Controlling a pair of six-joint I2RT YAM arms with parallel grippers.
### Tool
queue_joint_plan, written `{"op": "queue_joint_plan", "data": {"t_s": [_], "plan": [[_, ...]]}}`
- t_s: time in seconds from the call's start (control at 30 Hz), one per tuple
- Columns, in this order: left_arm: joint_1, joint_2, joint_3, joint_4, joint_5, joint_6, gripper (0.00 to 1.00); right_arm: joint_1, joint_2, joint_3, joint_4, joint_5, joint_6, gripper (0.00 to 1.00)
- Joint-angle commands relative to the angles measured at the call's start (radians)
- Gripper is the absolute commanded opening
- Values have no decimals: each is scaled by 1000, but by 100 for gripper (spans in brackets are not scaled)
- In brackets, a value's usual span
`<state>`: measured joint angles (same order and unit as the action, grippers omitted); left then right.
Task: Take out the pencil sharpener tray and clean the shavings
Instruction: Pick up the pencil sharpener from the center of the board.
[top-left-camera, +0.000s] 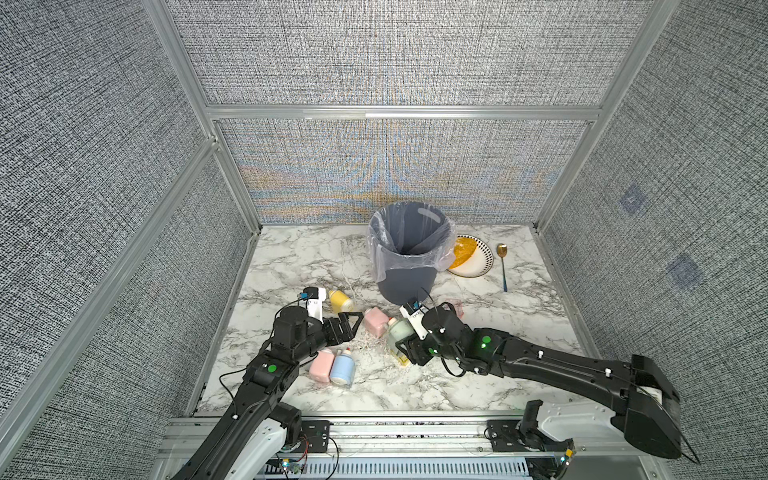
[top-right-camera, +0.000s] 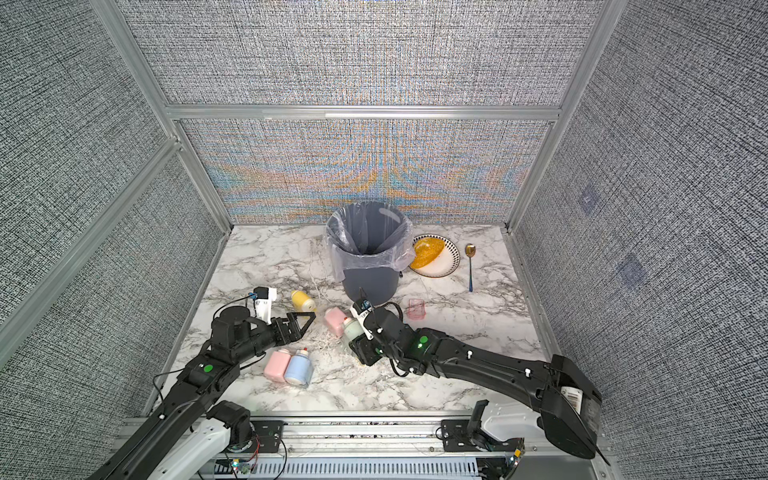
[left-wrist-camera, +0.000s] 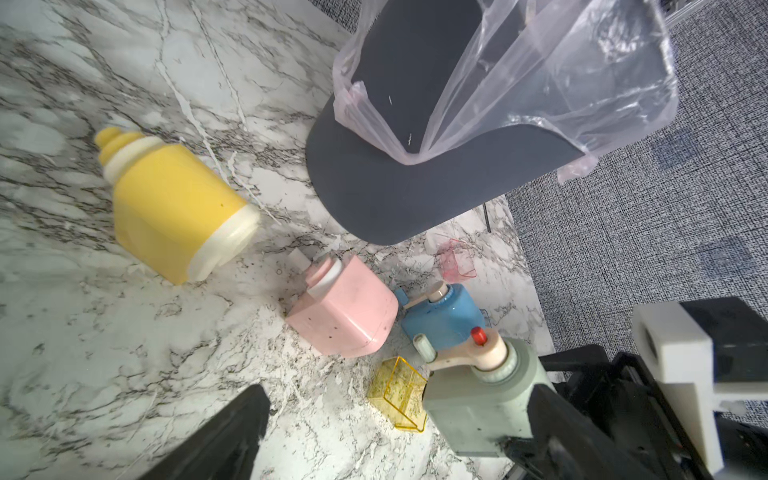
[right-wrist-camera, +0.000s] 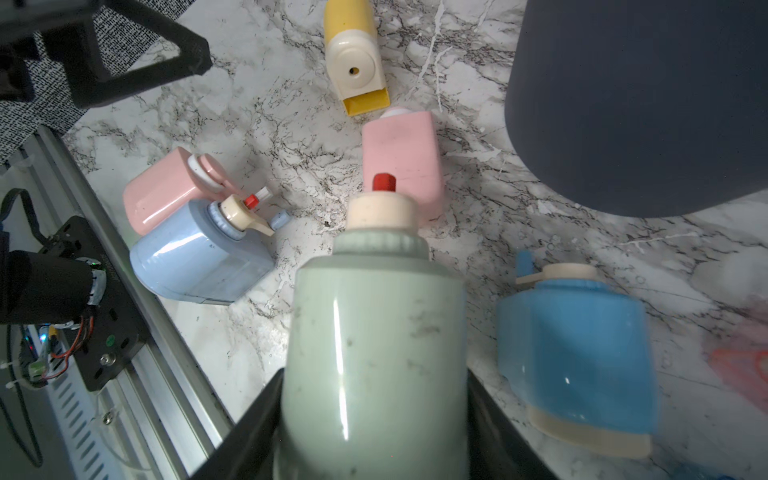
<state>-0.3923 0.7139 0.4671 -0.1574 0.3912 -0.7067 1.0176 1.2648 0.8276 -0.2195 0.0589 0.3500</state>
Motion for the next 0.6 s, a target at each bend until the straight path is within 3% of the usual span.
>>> {"op": "queue_joint_plan", "data": {"t_s": [0.0, 0.37, 0.57], "plan": [[-3, 46, 13, 104, 65, 13, 100, -31, -32, -19, 38, -59, -23, 42], [-66, 112, 30, 222, 137, 41, 100, -159, -128, -77, 45, -198, -43, 42], [-138, 122, 60, 241, 123, 69, 100, -223, -193, -85, 31, -275, -44, 41]]}}
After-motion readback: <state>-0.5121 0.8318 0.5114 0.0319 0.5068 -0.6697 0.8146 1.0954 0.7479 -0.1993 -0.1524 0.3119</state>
